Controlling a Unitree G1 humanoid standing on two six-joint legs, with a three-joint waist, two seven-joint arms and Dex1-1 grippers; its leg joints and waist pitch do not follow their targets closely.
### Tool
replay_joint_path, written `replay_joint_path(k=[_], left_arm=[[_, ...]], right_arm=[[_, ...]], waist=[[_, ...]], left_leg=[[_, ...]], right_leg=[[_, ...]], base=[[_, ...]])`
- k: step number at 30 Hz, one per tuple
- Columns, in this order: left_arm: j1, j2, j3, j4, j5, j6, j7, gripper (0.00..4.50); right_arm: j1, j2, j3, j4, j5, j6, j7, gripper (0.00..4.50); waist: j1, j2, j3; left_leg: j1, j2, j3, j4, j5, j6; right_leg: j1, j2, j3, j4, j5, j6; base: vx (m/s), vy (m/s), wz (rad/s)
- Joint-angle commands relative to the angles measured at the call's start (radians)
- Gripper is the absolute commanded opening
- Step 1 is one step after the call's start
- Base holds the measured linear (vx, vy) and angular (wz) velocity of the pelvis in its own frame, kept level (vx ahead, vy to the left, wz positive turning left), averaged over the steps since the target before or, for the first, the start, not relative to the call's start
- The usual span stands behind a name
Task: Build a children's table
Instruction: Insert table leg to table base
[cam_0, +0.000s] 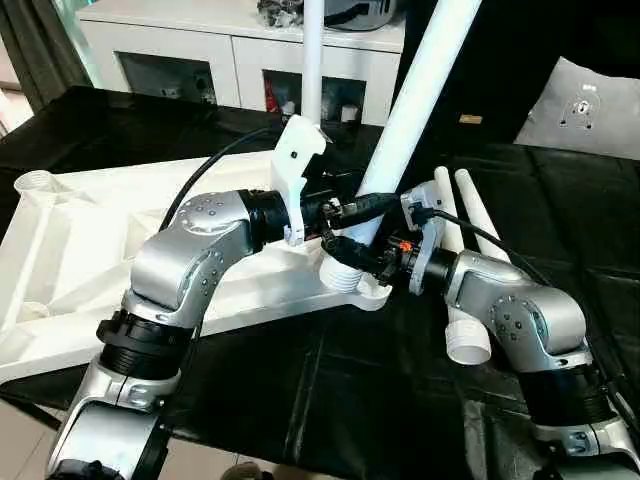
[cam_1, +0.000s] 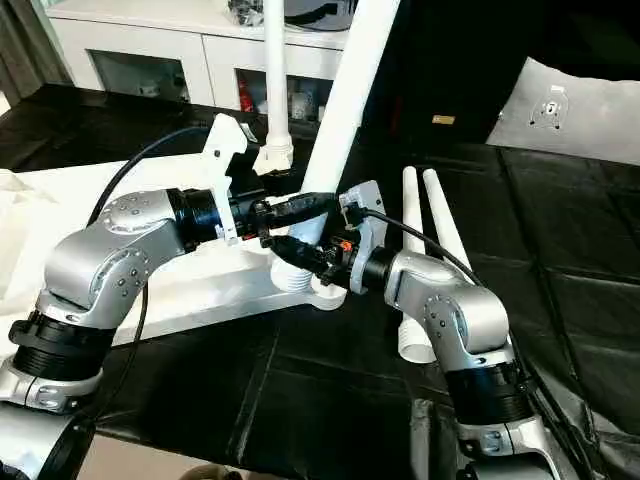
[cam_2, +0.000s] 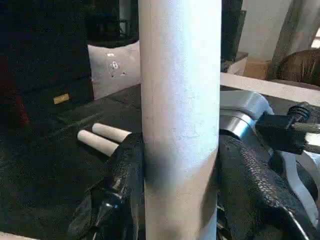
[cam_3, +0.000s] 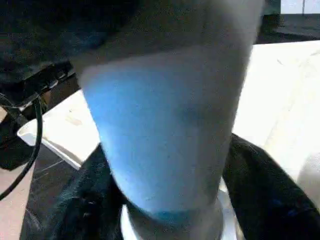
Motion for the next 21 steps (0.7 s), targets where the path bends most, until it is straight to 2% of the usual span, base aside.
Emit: replay_joint_path(k=[1,2,7,16,18,19,21], left_arm=[[-0.015,-0.003,0.001,-0.036,-0.011,0.007,-0.006,1.86],[-0.015,-0.004,0.001,-0.036,-0.012,0.008,-0.006,1.86],[-0.014,-0.006,0.004,-0.038,-0.017,0.016,-0.004,1.86],[-0.016,-0.010,0.016,-0.042,-0.019,0.022,0.011,1.86],[-0.013,-0.008,0.020,-0.052,-0.048,0.061,-0.003,1.86],[-0.008,-0.004,0.020,-0.062,-0.062,0.079,-0.011,2.42],[-0.003,0.001,0.018,-0.072,-0.069,0.086,-0.017,2.56]], right_arm=[[-0.020,0.002,-0.021,0.018,0.000,-0.019,-0.007,2.52],[-0.021,0.003,-0.022,0.019,0.000,-0.020,-0.007,2.31],[-0.022,0.003,-0.022,0.023,-0.001,-0.024,-0.005,2.01],[-0.019,0.005,-0.023,0.027,-0.004,-0.024,0.000,1.94],[-0.016,0.006,-0.022,0.028,-0.005,-0.021,-0.002,1.94],[-0.013,0.007,-0.022,0.028,-0.006,-0.018,-0.006,1.94],[-0.011,0.010,-0.026,0.027,0.002,-0.012,-0.007,1.94]], waist=[[0.004,-0.005,-0.091],[0.004,-0.005,-0.091],[0.004,-0.006,-0.091],[0.005,-0.006,-0.091],[0.004,-0.006,-0.091],[0.005,-0.003,-0.092],[0.004,-0.004,-0.091]], left_leg=[[0.003,0.045,-0.015,-0.058,-0.066,0.006],[0.002,0.045,-0.016,-0.058,-0.064,0.006],[0.004,0.046,-0.016,-0.058,-0.067,0.006],[0.002,0.045,-0.016,-0.058,-0.061,0.008],[0.002,0.045,-0.015,-0.057,-0.060,0.008],[0.002,0.045,-0.016,-0.057,-0.059,0.007],[0.003,0.046,-0.016,-0.058,-0.066,0.007]], right_leg=[[0.064,-0.086,0.055,-0.072,-0.171,-0.156],[0.064,-0.085,0.054,-0.072,-0.170,-0.155],[0.063,-0.086,0.055,-0.072,-0.173,-0.155],[0.064,-0.086,0.054,-0.071,-0.168,-0.154],[0.064,-0.086,0.054,-0.070,-0.165,-0.157],[0.064,-0.086,0.054,-0.070,-0.161,-0.160],[0.063,-0.086,0.054,-0.071,-0.167,-0.161]], base=[[0.000,0.000,0.00],[0.000,0.000,0.00],[0.000,0.000,0.00],[0.000,0.000,0.00],[0.000,0.000,0.00],[0.000,0.000,0.00],[0.000,0.000,0.00]])
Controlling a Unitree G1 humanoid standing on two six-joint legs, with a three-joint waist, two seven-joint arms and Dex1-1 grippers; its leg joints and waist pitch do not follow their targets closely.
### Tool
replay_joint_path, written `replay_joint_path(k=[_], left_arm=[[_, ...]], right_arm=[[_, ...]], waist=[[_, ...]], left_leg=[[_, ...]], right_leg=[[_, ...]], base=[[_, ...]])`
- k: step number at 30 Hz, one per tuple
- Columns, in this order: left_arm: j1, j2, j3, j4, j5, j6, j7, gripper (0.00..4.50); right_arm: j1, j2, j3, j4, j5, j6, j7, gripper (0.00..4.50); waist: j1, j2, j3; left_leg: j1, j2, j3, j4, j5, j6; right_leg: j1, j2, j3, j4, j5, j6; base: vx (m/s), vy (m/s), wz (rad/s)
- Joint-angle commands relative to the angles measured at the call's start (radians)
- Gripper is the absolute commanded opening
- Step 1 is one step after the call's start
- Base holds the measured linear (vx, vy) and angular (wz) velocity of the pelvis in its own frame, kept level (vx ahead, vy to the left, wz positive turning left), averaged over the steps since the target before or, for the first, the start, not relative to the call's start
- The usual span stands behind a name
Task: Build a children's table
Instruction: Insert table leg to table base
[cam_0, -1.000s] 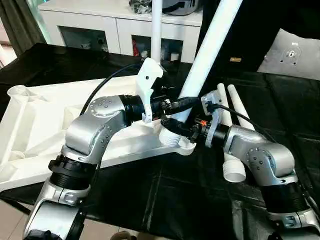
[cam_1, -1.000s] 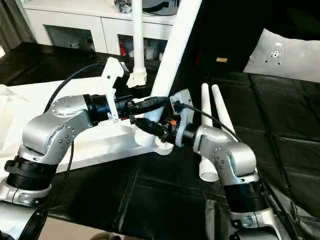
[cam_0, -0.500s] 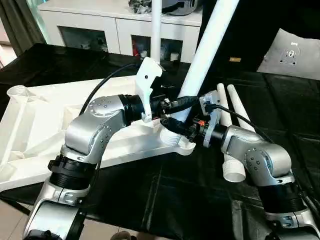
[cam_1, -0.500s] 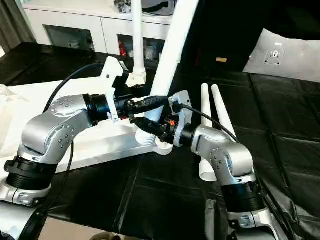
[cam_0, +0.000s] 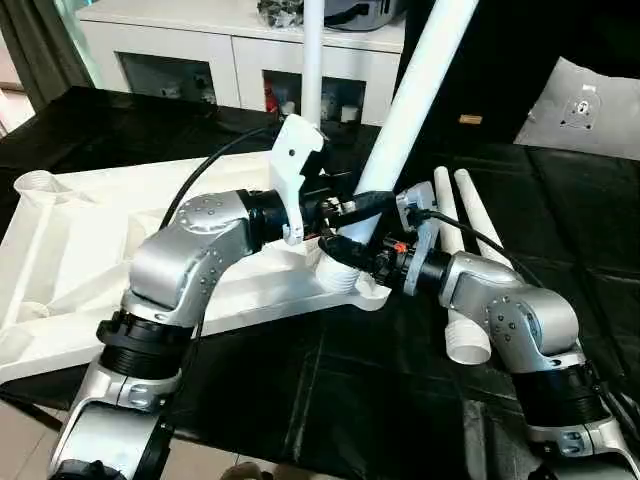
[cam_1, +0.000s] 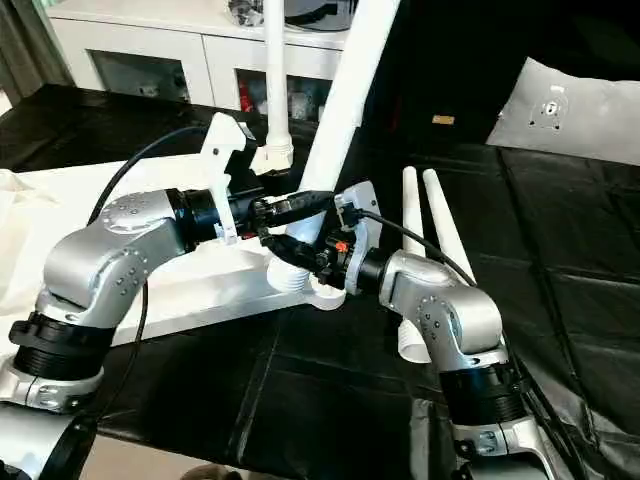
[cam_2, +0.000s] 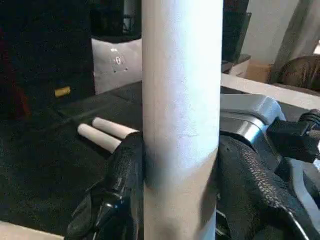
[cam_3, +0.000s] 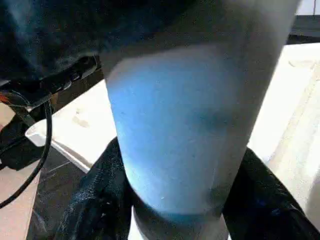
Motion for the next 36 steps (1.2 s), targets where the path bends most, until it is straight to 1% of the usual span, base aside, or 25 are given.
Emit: replay_joint_path(k=[1,2,4,5,7,8,9,12,13,14,16,18,19,20,22,23,24,26,27,28,30,31,32,34,36], left_arm=[[-0.003,0.000,-0.004,-0.055,-0.047,0.017,-0.034,2.56],[-0.002,0.002,-0.004,-0.058,-0.049,0.019,-0.038,2.56],[-0.001,0.004,-0.004,-0.059,-0.048,0.018,-0.039,2.95],[-0.001,-0.001,0.002,-0.054,-0.046,0.018,-0.033,3.01],[-0.003,-0.005,0.010,-0.048,-0.047,0.020,-0.026,3.10],[-0.003,-0.005,0.011,-0.048,-0.047,0.020,-0.026,3.24],[-0.003,-0.004,0.013,-0.045,-0.045,0.019,-0.025,3.44],[-0.003,-0.002,0.014,-0.045,-0.045,0.020,-0.024,3.54],[0.002,-0.003,0.023,-0.044,-0.052,0.020,-0.025,3.81],[0.006,-0.003,0.029,-0.043,-0.058,0.021,-0.026,3.89],[0.013,-0.013,0.048,-0.038,-0.078,0.017,-0.029,4.00],[0.036,-0.028,0.074,-0.038,-0.136,0.011,-0.072,4.11],[0.047,-0.036,0.084,-0.041,-0.163,0.013,-0.092,4.30],[0.055,-0.042,0.089,-0.043,-0.183,0.015,-0.108,4.37],[0.059,-0.048,0.095,-0.041,-0.190,0.015,-0.108,4.44],[0.060,-0.066,0.115,-0.014,-0.181,-0.006,-0.078,4.48],[0.059,-0.074,0.125,0.005,-0.171,-0.022,-0.056,4.50],[0.056,-0.081,0.134,0.019,-0.162,-0.036,-0.038,4.50],[0.038,-0.113,0.196,0.065,-0.176,-0.069,0.020,4.50],[0.036,-0.115,0.201,0.068,-0.178,-0.070,0.025,4.50],[-0.001,-0.149,0.295,0.138,-0.219,-0.101,0.102,4.50],[-0.007,-0.152,0.307,0.147,-0.225,-0.106,0.112,4.50],[-0.029,-0.152,0.333,0.188,-0.216,-0.123,0.157,4.50],[-0.058,-0.145,0.349,0.245,-0.183,-0.141,0.216,4.50],[-0.074,-0.127,0.310,0.286,-0.114,-0.145,0.244,4.50]], right_arm=[[-0.011,-0.003,-0.038,0.017,0.001,0.004,-0.020,1.94],[-0.010,-0.001,-0.041,0.016,0.007,0.008,-0.019,1.94],[-0.009,0.000,-0.042,0.014,0.010,0.010,-0.020,1.94],[-0.003,0.003,-0.035,0.011,-0.007,-0.024,-0.020,1.94],[-0.002,0.021,-0.047,0.013,-0.017,-0.043,-0.057,1.94],[-0.002,0.022,-0.048,0.013,-0.017,-0.044,-0.059,1.93],[-0.004,0.028,-0.052,0.014,-0.016,-0.042,-0.069,1.93],[-0.006,0.030,-0.054,0.015,-0.015,-0.039,-0.074,1.93],[-0.006,0.022,-0.047,0.018,-0.023,-0.042,-0.070,1.93],[-0.007,0.016,-0.042,0.020,-0.028,-0.044,-0.067,1.93],[-0.005,0.011,-0.040,0.023,-0.031,-0.046,-0.064,1.93],[0.000,0.003,-0.034,0.035,-0.041,-0.061,-0.055,1.93],[0.002,0.000,-0.030,0.038,-0.047,-0.068,-0.051,1.93],[0.004,-0.001,-0.026,0.038,-0.051,-0.073,-0.047,1.93],[0.005,-0.001,-0.024,0.036,-0.052,-0.074,-0.045,1.93],[0.010,0.001,-0.017,0.020,-0.047,-0.073,-0.034,1.93],[0.013,0.002,-0.014,0.012,-0.044,-0.072,-0.028,1.93],[0.015,0.002,-0.011,0.005,-0.040,-0.071,-0.022,1.93],[0.020,0.000,-0.008,-0.006,-0.032,-0.069,-0.010,1.93],[0.020,0.000,-0.008,-0.006,-0.032,-0.069,-0.009,1.93],[0.024,-0.002,-0.004,-0.012,-0.028,-0.070,0.005,1.93],[0.024,-0.002,-0.004,-0.012,-0.028,-0.070,0.007,1.93],[0.025,-0.002,-0.002,-0.013,-0.029,-0.072,0.010,1.93],[0.024,-0.002,-0.002,-0.012,-0.032,-0.075,0.016,1.93],[0.021,-0.002,-0.001,-0.008,-0.034,-0.078,0.019,1.93]], waist=[[0.004,-0.003,-0.091],[0.005,-0.004,-0.090],[0.005,-0.003,-0.091],[0.005,-0.003,-0.091],[0.005,-0.003,-0.090],[0.004,-0.003,-0.090],[0.005,0.000,-0.091],[0.006,0.000,-0.091],[0.006,0.001,-0.091],[0.005,-0.001,-0.091],[0.005,-0.002,-0.091],[0.006,-0.002,-0.092],[0.006,-0.003,-0.091],[0.006,-0.003,-0.091],[0.005,-0.002,-0.091],[0.004,0.001,-0.090],[0.005,-0.001,-0.089],[0.004,-0.002,-0.089],[0.004,-0.001,-0.089],[0.003,-0.002,-0.089],[0.005,-0.003,-0.089],[0.007,0.007,-0.090],[0.005,0.003,-0.090],[0.006,0.003,-0.091],[0.005,0.001,-0.091]], left_leg=[[0.003,0.046,-0.016,-0.058,-0.067,0.008],[0.003,0.046,-0.016,-0.058,-0.067,0.006],[0.003,0.045,-0.016,-0.058,-0.066,0.007],[0.002,0.046,-0.016,-0.058,-0.067,0.007],[0.002,0.046,-0.016,-0.058,-0.070,0.003],[0.002,0.045,-0.016,-0.059,-0.069,0.001],[0.003,0.045,-0.017,-0.059,-0.072,0.000],[0.005,0.046,-0.016,-0.059,-0.073,-0.005],[0.005,0.045,-0.016,-0.059,-0.073,-0.006],[0.003,0.044,-0.016,-0.059,-0.072,-0.005],[0.001,0.044,-0.016,-0.058,-0.069,-0.004],[0.001,0.043,-0.015,-0.057,-0.066,0.000],[0.000,0.042,-0.015,-0.057,-0.066,0.001],[-0.001,0.043,-0.014,-0.057,-0.067,0.000],[0.002,0.044,-0.014,-0.058,-0.074,0.002],[0.001,0.043,-0.015,-0.057,-0.081,0.004],[0.001,0.044,-0.015,-0.058,-0.092,0.006],[0.002,0.044,-0.016,-0.059,-0.095,0.008],[0.003,0.044,-0.016,-0.059,-0.097,0.006],[0.002,0.043,-0.015,-0.058,-0.097,0.007],[0.002,0.042,-0.017,-0.058,-0.110,0.005],[0.003,0.042,-0.019,-0.057,-0.112,0.003],[0.003,0.040,-0.017,-0.057,-0.115,0.005],[0.004,0.043,-0.020,-0.059,-0.117,0.003],[0.005,0.044,-0.021,-0.060,-0.112,0.007]], right_leg=[[0.063,-0.086,0.054,-0.072,-0.170,-0.161],[0.063,-0.086,0.054,-0.072,-0.173,-0.161],[0.063,-0.085,0.054,-0.071,-0.168,-0.161],[0.063,-0.085,0.054,-0.071,-0.166,-0.161],[0.062,-0.086,0.054,-0.073,-0.172,-0.158],[0.062,-0.085,0.054,-0.072,-0.173,-0.158],[0.062,-0.086,0.054,-0.072,-0.178,-0.157],[0.060,-0.085,0.055,-0.072,-0.170,-0.160],[0.061,-0.085,0.054,-0.071,-0.168,-0.161],[0.064,-0.084,0.054,-0.071,-0.161,-0.161],[0.065,-0.085,0.055,-0.070,-0.156,-0.161],[0.066,-0.086,0.054,-0.071,-0.154,-0.165],[0.066,-0.086,0.054,-0.071,-0.158,-0.166],[0.066,-0.086,0.054,-0.071,-0.161,-0.169],[0.063,-0.085,0.054,-0.072,-0.164,-0.169],[0.064,-0.083,0.054,-0.072,-0.168,-0.169],[0.066,-0.085,0.053,-0.078,-0.183,-0.162],[0.066,-0.084,0.053,-0.079,-0.197,-0.154],[0.064,-0.083,0.053,-0.079,-0.201,-0.149],[0.066,-0.082,0.053,-0.080,-0.197,-0.149],[0.066,-0.083,0.052,-0.082,-0.213,-0.141],[0.066,-0.085,0.052,-0.081,-0.215,-0.141],[0.065,-0.081,0.051,-0.087,-0.218,-0.134],[0.065,-0.082,0.051,-0.082,-0.204,-0.133],[0.063,-0.081,0.051,-0.082,-0.195,-0.124]], base=[[0.000,0.000,0.00],[0.000,0.000,0.00],[0.000,0.000,0.00],[0.000,0.000,0.00],[0.000,0.000,0.00],[0.000,0.000,0.00],[0.000,0.000,0.00],[0.000,0.000,0.00],[0.000,0.000,0.00],[0.000,0.000,0.00],[0.000,0.000,0.00],[0.000,0.000,0.00],[0.000,0.000,0.00],[0.000,0.000,0.00],[0.000,0.000,0.00],[0.000,0.000,0.00],[0.000,0.000,0.00],[0.000,0.000,0.00],[0.000,0.000,0.00],[0.000,0.000,0.00],[0.000,0.000,0.00],[0.000,0.000,0.00],[0.000,0.000,0.00],[0.000,0.000,0.00],[0.000,0.000,0.00]])
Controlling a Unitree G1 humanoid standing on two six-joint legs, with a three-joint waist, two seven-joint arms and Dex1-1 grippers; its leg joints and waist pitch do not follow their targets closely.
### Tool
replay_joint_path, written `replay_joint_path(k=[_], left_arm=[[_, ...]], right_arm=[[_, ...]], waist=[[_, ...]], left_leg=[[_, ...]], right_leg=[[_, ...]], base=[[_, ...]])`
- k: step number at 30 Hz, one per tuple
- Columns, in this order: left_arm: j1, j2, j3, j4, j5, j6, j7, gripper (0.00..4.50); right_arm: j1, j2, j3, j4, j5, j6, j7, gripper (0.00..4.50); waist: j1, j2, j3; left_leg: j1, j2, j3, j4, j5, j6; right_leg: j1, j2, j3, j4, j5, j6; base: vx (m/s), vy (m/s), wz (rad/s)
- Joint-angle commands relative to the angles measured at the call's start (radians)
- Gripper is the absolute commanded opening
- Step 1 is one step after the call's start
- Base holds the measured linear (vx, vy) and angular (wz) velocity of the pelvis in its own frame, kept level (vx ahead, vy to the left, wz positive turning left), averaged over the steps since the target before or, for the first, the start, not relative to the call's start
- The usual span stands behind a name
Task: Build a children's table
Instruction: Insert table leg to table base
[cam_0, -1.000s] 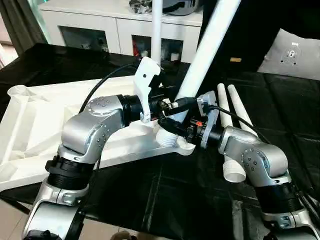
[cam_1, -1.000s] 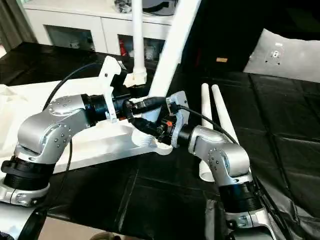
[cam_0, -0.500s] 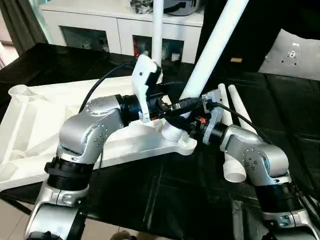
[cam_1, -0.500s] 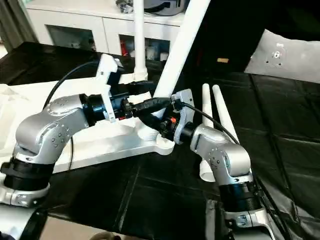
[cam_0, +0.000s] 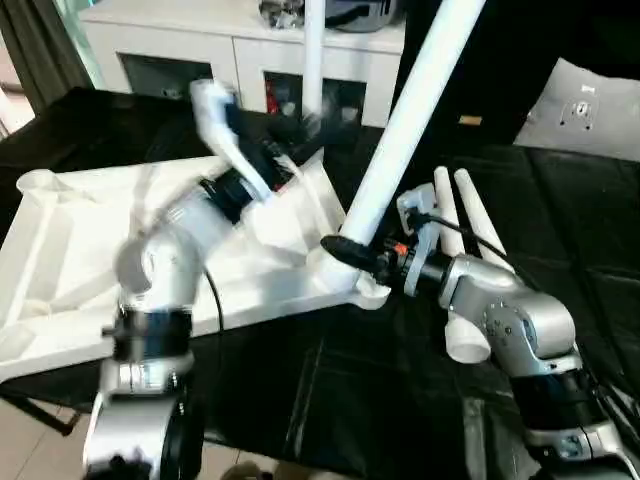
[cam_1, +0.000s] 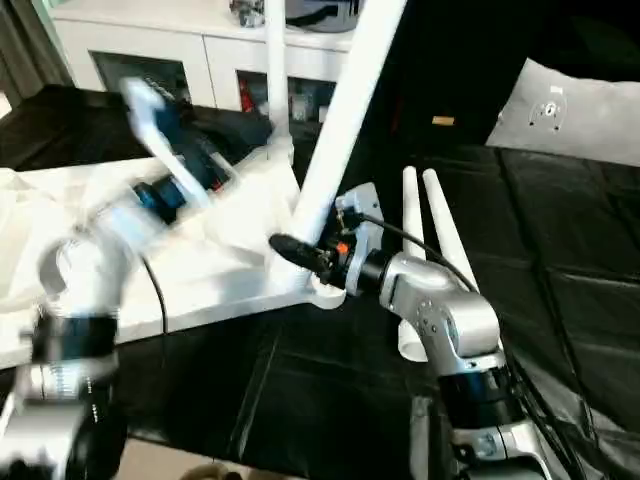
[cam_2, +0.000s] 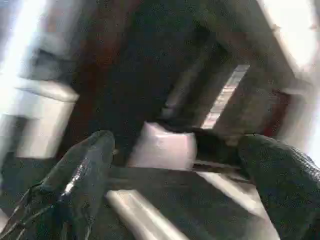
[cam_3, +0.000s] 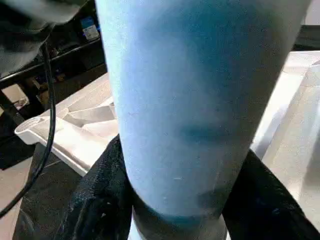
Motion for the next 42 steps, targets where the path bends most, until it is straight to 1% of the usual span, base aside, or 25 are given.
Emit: replay_joint_path(k=[1,2,4,7,11,16,19,21,25,26,27,28,29,30,31,32,33,35,36,37,38,39,40,41,42], left_arm=[[-0.008,0.011,-0.054,0.035,0.077,0.000,0.020,4.50],[-0.002,0.022,-0.133,0.003,0.121,0.015,-0.038,4.50],[0.001,0.022,-0.146,-0.012,0.119,0.024,-0.054,4.50],[0.014,0.039,-0.251,-0.113,0.122,0.054,-0.143,4.50],[0.019,0.055,-0.298,-0.174,0.093,0.069,-0.174,4.50],[0.026,0.078,-0.300,-0.204,0.106,0.053,-0.225,4.50],[0.032,0.112,-0.261,-0.163,0.157,0.028,-0.171,4.50],[0.052,0.135,-0.242,-0.176,0.163,0.026,-0.155,4.50],[0.139,0.167,-0.186,-0.231,0.190,0.008,-0.081,4.50],[0.208,0.170,-0.170,-0.265,0.212,0.032,-0.032,4.50],[0.244,0.166,-0.160,-0.275,0.224,0.038,-0.005,4.50],[0.248,0.165,-0.159,-0.276,0.225,0.039,-0.003,4.50],[0.322,0.151,-0.147,-0.302,0.242,0.048,0.041,4.50],[0.348,0.146,-0.145,-0.312,0.246,0.051,0.054,4.50],[0.434,0.134,-0.157,-0.353,0.271,0.030,0.087,4.50],[0.455,0.126,-0.156,-0.364,0.274,0.028,0.100,4.50],[0.509,0.107,-0.154,-0.392,0.280,0.024,0.135,4.50],[0.531,0.092,-0.146,-0.399,0.288,0.013,0.161,4.50],[0.548,0.081,-0.141,-0.404,0.294,0.000,0.179,4.50],[0.563,0.070,-0.136,-0.406,0.304,-0.021,0.200,4.50],[0.573,0.059,-0.130,-0.407,0.328,-0.068,0.224,4.50],[0.575,0.056,-0.130,-0.409,0.330,-0.064,0.231,4.50],[0.575,0.056,-0.129,-0.409,0.330,-0.064,0.232,4.50],[0.583,0.048,-0.130,-0.422,0.336,-0.058,0.249,4.50],[0.583,0.048,-0.130,-0.422,0.337,-0.057,0.249,4.50]], right_arm=[[0.003,-0.005,-0.003,-0.017,0.005,-0.020,0.008,1.93],[0.003,-0.010,0.007,-0.015,-0.008,-0.027,0.006,1.93],[0.002,-0.012,0.009,-0.014,-0.013,-0.029,0.006,1.93],[-0.001,-0.019,0.015,-0.006,-0.033,-0.040,0.008,1.93],[-0.005,-0.021,0.015,0.006,-0.045,-0.052,0.006,1.91],[-0.009,-0.014,0.011,0.018,-0.059,-0.072,-0.011,1.90],[0.006,-0.005,-0.020,-0.005,-0.039,-0.038,-0.052,1.90],[0.023,-0.005,-0.036,-0.035,-0.025,-0.042,-0.055,1.90],[0.071,0.030,-0.083,-0.096,-0.036,-0.072,-0.148,1.90],[0.095,0.044,-0.096,-0.133,-0.042,-0.045,-0.202,1.90],[0.108,0.046,-0.096,-0.151,-0.057,-0.035,-0.229,1.90],[0.109,0.046,-0.096,-0.152,-0.058,-0.034,-0.231,1.90],[0.137,0.053,-0.094,-0.180,-0.080,-0.013,-0.278,1.90],[0.147,0.055,-0.093,-0.190,-0.085,-0.005,-0.292,1.90],[0.179,0.064,-0.091,-0.220,-0.089,-0.008,-0.312,1.90],[0.188,0.072,-0.093,-0.227,-0.098,-0.040,-0.318,1.90],[0.210,0.091,-0.099,-0.245,-0.123,-0.124,-0.334,1.90],[0.219,0.086,-0.093,-0.260,-0.157,-0.149,-0.353,1.90],[0.230,0.082,-0.089,-0.279,-0.159,-0.151,-0.355,1.90],[0.243,0.077,-0.086,-0.303,-0.157,-0.140,-0.359,1.90],[0.265,0.085,-0.090,-0.331,-0.157,-0.137,-0.383,1.90],[0.271,0.097,-0.098,-0.332,-0.162,-0.153,-0.400,1.90],[0.272,0.098,-0.099,-0.332,-0.162,-0.155,-0.402,1.90],[0.291,0.138,-0.137,-0.333,-0.127,-0.121,-0.445,1.90],[0.291,0.139,-0.138,-0.333,-0.126,-0.120,-0.446,1.90]], waist=[[0.005,0.002,-0.091],[0.006,0.003,-0.093],[0.009,0.004,-0.094],[0.015,0.004,-0.095],[0.011,0.003,-0.089],[0.001,0.009,-0.087],[-0.001,0.012,-0.088],[-0.002,0.012,-0.089],[-0.007,0.021,-0.092],[-0.007,0.040,-0.094],[-0.014,0.039,-0.090],[-0.016,0.032,-0.090],[-0.019,0.038,-0.091],[-0.020,0.038,-0.087],[-0.020,0.044,-0.089],[-0.022,0.042,-0.086],[-0.022,0.042,-0.087],[-0.028,0.039,-0.084],[-0.030,0.022,-0.082],[-0.027,0.030,-0.079],[-0.030,0.020,-0.076],[-0.029,0.027,-0.077],[-0.032,0.021,-0.077],[-0.034,0.021,-0.079],[-0.034,0.024,-0.081]], left_leg=[[0.007,0.045,-0.021,-0.063,-0.112,0.007],[0.008,0.048,-0.022,-0.063,-0.099,0.007],[0.008,0.049,-0.020,-0.061,-0.086,0.007],[0.005,0.052,-0.020,-0.061,-0.078,0.003],[0.004,0.047,-0.017,-0.062,-0.114,-0.002],[0.007,0.046,-0.019,-0.064,-0.150,-0.014],[0.009,0.047,-0.021,-0.065,-0.153,-0.019],[0.008,0.047,-0.021,-0.065,-0.156,-0.019],[0.005,0.048,-0.023,-0.065,-0.145,-0.024],[0.008,0.048,-0.025,-0.063,-0.146,-0.031],[0.008,0.050,-0.024,-0.066,-0.166,-0.031],[0.008,0.048,-0.023,-0.067,-0.170,-0.028],[0.007,0.046,-0.023,-0.066,-0.177,-0.028],[0.007,0.040,-0.020,-0.066,-0.193,-0.019],[0.009,0.043,-0.022,-0.067,-0.209,-0.020],[0.004,0.044,-0.022,-0.070,-0.211,-0.019],[0.006,0.046,-0.022,-0.070,-0.225,-0.020],[0.009,0.042,-0.023,-0.073,-0.261,-0.018],[0.009,0.040,-0.020,-0.074,-0.261,-0.014],[0.011,0.042,-0.024,-0.075,-0.267,-0.010],[0.009,0.042,-0.023,-0.077,-0.271,-0.008],[0.013,0.042,-0.024,-0.078,-0.282,-0.009],[0.013,0.041,-0.024,-0.078,-0.288,-0.010],[0.014,0.040,-0.026,-0.081,-0.290,-0.012],[0.014,0.041,-0.028,-0.082,-0.295,-0.012]], right_leg=[[0.061,-0.081,0.052,-0.082,-0.202,-0.119],[0.060,-0.085,0.054,-0.079,-0.194,-0.119],[0.058,-0.086,0.055,-0.076,-0.174,-0.135],[0.061,-0.090,0.054,-0.068,-0.123,-0.176],[0.063,-0.089,0.054,-0.076,-0.181,-0.169],[0.060,-0.086,0.052,-0.086,-0.258,-0.145],[0.057,-0.083,0.052,-0.084,-0.238,-0.146],[0.059,-0.084,0.053,-0.082,-0.225,-0.146],[0.060,-0.081,0.052,-0.076,-0.175,-0.150],[0.057,-0.081,0.051,-0.072,-0.172,-0.155],[0.055,-0.077,0.050,-0.078,-0.176,-0.157],[0.057,-0.075,0.050,-0.081,-0.180,-0.153],[0.058,-0.076,0.051,-0.081,-0.200,-0.149],[0.054,-0.075,0.051,-0.091,-0.255,-0.133],[0.053,-0.078,0.052,-0.095,-0.304,-0.119],[0.055,-0.078,0.051,-0.098,-0.316,-0.112],[0.049,-0.079,0.052,-0.101,-0.342,-0.098],[0.045,-0.074,0.048,-0.111,-0.417,-0.068],[0.043,-0.072,0.048,-0.118,-0.436,-0.057],[0.041,-0.074,0.048,-0.118,-0.463,-0.045],[0.040,-0.073,0.047,-0.123,-0.482,-0.032],[0.037,-0.074,0.046,-0.126,-0.502,-0.015],[0.036,-0.074,0.045,-0.127,-0.512,-0.008],[0.036,-0.074,0.044,-0.126,-0.512,-0.006],[0.036,-0.075,0.044,-0.126,-0.500,-0.006]], base=[[0.000,0.000,0.00],[0.000,0.000,0.00],[0.000,0.000,0.00],[0.000,0.000,0.00],[0.000,0.000,0.00],[0.000,0.000,0.00],[0.000,0.000,0.00],[0.000,0.000,0.00],[0.000,0.000,0.00],[0.000,0.000,0.00],[0.000,0.000,0.00],[0.000,0.000,0.00],[0.000,0.000,0.00],[0.000,0.000,0.00],[0.000,0.000,0.00],[0.000,0.000,0.00],[0.000,0.000,0.00],[0.000,0.000,0.00],[0.000,0.000,0.00],[0.000,0.000,0.00],[0.000,0.000,0.00],[0.000,0.000,0.00],[0.000,0.000,0.00],[0.000,0.000,0.00],[0.000,0.000,0.00]])
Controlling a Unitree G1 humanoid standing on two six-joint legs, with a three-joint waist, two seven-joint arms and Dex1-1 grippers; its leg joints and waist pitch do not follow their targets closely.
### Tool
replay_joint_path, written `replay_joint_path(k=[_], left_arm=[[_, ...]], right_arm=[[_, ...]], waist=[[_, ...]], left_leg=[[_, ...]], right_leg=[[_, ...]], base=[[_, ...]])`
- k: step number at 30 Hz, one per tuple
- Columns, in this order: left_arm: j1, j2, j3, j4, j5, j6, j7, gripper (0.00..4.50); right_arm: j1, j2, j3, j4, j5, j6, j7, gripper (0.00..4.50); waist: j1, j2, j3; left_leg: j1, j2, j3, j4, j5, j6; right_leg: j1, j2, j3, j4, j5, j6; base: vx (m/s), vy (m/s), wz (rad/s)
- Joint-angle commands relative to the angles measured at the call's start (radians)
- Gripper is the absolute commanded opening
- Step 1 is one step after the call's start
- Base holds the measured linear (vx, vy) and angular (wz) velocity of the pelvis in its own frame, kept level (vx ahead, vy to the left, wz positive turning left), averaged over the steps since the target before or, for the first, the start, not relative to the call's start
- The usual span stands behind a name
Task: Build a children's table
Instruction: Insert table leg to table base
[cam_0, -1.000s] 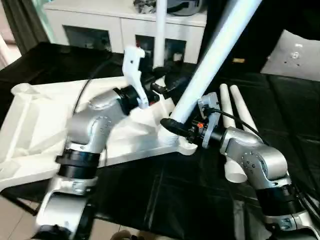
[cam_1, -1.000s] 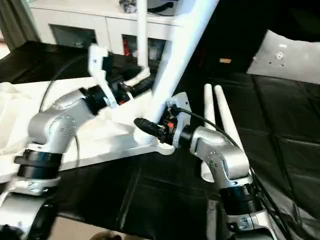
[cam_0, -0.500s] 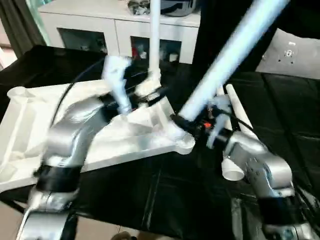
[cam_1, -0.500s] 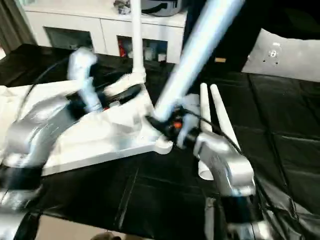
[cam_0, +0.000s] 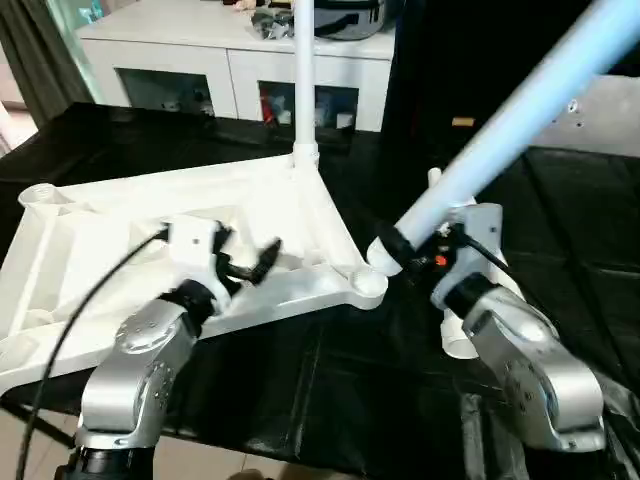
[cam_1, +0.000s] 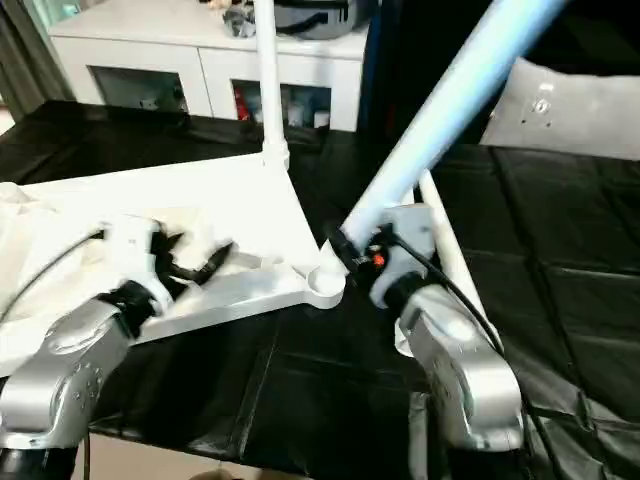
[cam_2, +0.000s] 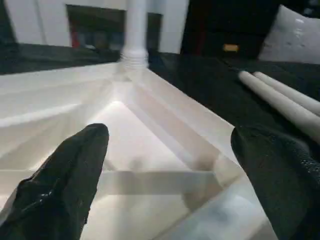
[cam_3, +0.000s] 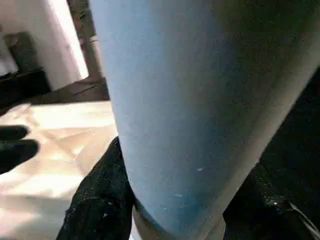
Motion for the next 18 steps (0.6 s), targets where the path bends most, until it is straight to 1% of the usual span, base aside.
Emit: replay_joint_path(k=[1,2,3,4,5,6,7,8,9,10,11,12,13,14,15,16,17,18], left_arm=[[0.009,-0.007,0.001,-0.033,0.012,0.006,0.020,4.50],[0.013,-0.013,-0.002,-0.040,0.013,0.007,0.027,4.50],[0.018,-0.019,-0.008,-0.051,0.013,0.011,0.032,4.50],[0.021,-0.021,-0.013,-0.055,0.013,0.013,0.031,4.50],[0.026,-0.024,-0.023,-0.056,0.018,0.005,0.035,4.50],[0.028,-0.024,-0.028,-0.055,0.022,0.000,0.035,4.50],[0.030,-0.024,-0.035,-0.056,0.028,-0.006,0.035,4.50],[0.031,-0.024,-0.036,-0.056,0.028,-0.006,0.036,4.50],[0.032,-0.025,-0.038,-0.058,0.029,-0.007,0.036,4.50],[0.035,-0.029,-0.039,-0.062,0.028,-0.006,0.039,4.50],[0.034,-0.030,-0.041,-0.066,0.026,0.000,0.040,4.50],[0.034,-0.031,-0.042,-0.069,0.027,0.005,0.041,4.50],[0.032,-0.031,-0.042,-0.070,0.028,0.007,0.042,4.50],[0.030,-0.031,-0.043,-0.069,0.028,0.011,0.041,4.50],[0.029,-0.030,-0.043,-0.068,0.028,0.011,0.041,4.50],[0.025,-0.029,-0.044,-0.063,0.030,0.011,0.041,4.50],[0.023,-0.028,-0.045,-0.060,0.031,0.011,0.041,4.50],[0.022,-0.028,-0.045,-0.059,0.031,0.011,0.041,4.50]], right_arm=[[0.017,0.010,-0.027,-0.010,0.015,0.009,-0.035,1.90],[0.024,0.010,-0.028,-0.004,0.009,0.000,-0.038,1.90],[0.042,0.003,-0.021,0.005,0.016,0.012,-0.019,1.90],[0.050,-0.001,-0.014,0.012,0.013,0.012,-0.013,1.90],[0.057,-0.011,0.001,0.017,0.004,0.008,-0.004,1.90],[0.059,-0.017,0.009,0.019,-0.001,0.001,0.003,1.90],[0.059,-0.021,0.018,0.020,-0.005,-0.003,0.010,1.90],[0.059,-0.021,0.019,0.020,-0.006,-0.003,0.011,1.90],[0.059,-0.022,0.021,0.020,-0.006,-0.002,0.012,1.90],[0.059,-0.017,0.020,0.018,-0.003,0.004,0.012,1.90],[0.059,-0.011,0.014,0.017,-0.001,0.011,0.005,1.90],[0.060,-0.009,0.012,0.016,0.001,0.012,-0.001,1.90],[0.060,-0.006,0.010,0.016,0.005,0.014,-0.007,1.90],[0.061,-0.003,0.009,0.013,0.009,0.015,-0.014,1.90],[0.062,-0.003,0.009,0.013,0.009,0.015,-0.015,1.90],[0.067,0.002,0.009,0.007,0.012,0.015,-0.024,1.90],[0.069,0.004,0.008,0.005,0.014,0.015,-0.027,1.90],[0.070,0.004,0.009,0.004,0.015,0.015,-0.029,1.90]], waist=[[-0.005,0.000,-0.061],[-0.006,0.000,-0.063],[-0.006,-0.002,-0.065],[-0.006,-0.007,-0.064],[-0.002,-0.010,-0.064],[0.006,-0.011,-0.065],[0.010,-0.012,-0.066],[0.025,-0.018,-0.069],[0.040,-0.021,-0.072],[0.048,-0.021,-0.071],[0.062,-0.011,-0.073],[0.064,-0.007,-0.074],[0.062,-0.004,-0.074],[0.050,0.014,-0.074],[0.035,0.018,-0.078],[0.015,0.027,-0.078],[-0.011,0.042,-0.080],[-0.027,0.045,-0.068]], left_leg=[[0.014,0.043,-0.027,-0.078,-0.301,-0.013],[0.013,0.045,-0.028,-0.080,-0.302,-0.016],[0.012,0.045,-0.028,-0.080,-0.298,-0.015],[0.010,0.045,-0.026,-0.079,-0.291,-0.010],[0.007,0.040,-0.020,-0.076,-0.279,0.007],[0.001,0.035,-0.015,-0.069,-0.245,0.037],[-0.003,0.034,-0.013,-0.063,-0.223,0.054],[-0.015,0.029,-0.015,-0.039,-0.169,0.097],[-0.029,0.036,-0.031,-0.004,-0.116,0.134],[-0.039,0.039,-0.040,0.020,-0.103,0.147],[-0.068,0.053,-0.077,0.075,-0.093,0.144],[-0.067,0.052,-0.084,0.073,-0.086,0.141],[-0.065,0.049,-0.085,0.060,-0.075,0.147],[-0.019,0.039,-0.058,-0.013,-0.068,0.202],[0.005,0.031,-0.045,-0.034,-0.052,0.242],[0.021,0.020,-0.043,-0.052,-0.043,0.294],[0.054,0.017,-0.039,-0.075,-0.050,0.361],[0.033,0.027,-0.029,-0.119,-0.122,0.371]], right_leg=[[0.029,-0.076,0.046,-0.111,-0.496,-0.021],[0.031,-0.075,0.046,-0.109,-0.467,-0.026],[0.033,-0.075,0.048,-0.105,-0.435,-0.034],[0.033,-0.075,0.050,-0.104,-0.422,-0.036],[0.035,-0.086,0.057,-0.104,-0.423,-0.047],[0.042,-0.107,0.071,-0.106,-0.440,-0.064],[0.046,-0.120,0.079,-0.109,-0.447,-0.072],[0.061,-0.162,0.106,-0.119,-0.458,-0.083],[0.074,-0.216,0.136,-0.131,-0.478,-0.099],[0.078,-0.247,0.156,-0.140,-0.494,-0.108],[0.083,-0.298,0.190,-0.147,-0.491,-0.164],[0.080,-0.286,0.182,-0.143,-0.462,-0.191],[0.075,-0.263,0.164,-0.137,-0.433,-0.211],[0.045,-0.154,0.092,-0.110,-0.391,-0.201],[0.031,-0.109,0.065,-0.086,-0.346,-0.183],[0.015,-0.064,0.036,-0.060,-0.306,-0.157],[-0.029,-0.001,-0.015,0.001,-0.251,-0.104],[-0.036,0.018,-0.047,0.081,-0.219,-0.043]], base=[[0.000,0.000,0.00],[0.000,0.000,0.00],[0.000,0.000,0.00],[0.000,0.000,0.00],[0.000,0.000,0.00],[0.000,0.000,0.00],[0.000,0.000,0.00],[0.000,0.000,0.00],[0.000,0.000,0.00],[0.000,0.000,0.00],[0.010,0.086,-0.01],[0.010,0.086,-0.01],[0.004,0.136,0.02],[-0.005,0.185,0.06],[-0.005,0.185,0.06],[-0.021,0.219,0.05],[-0.039,0.241,0.12],[-0.039,0.241,0.12]])
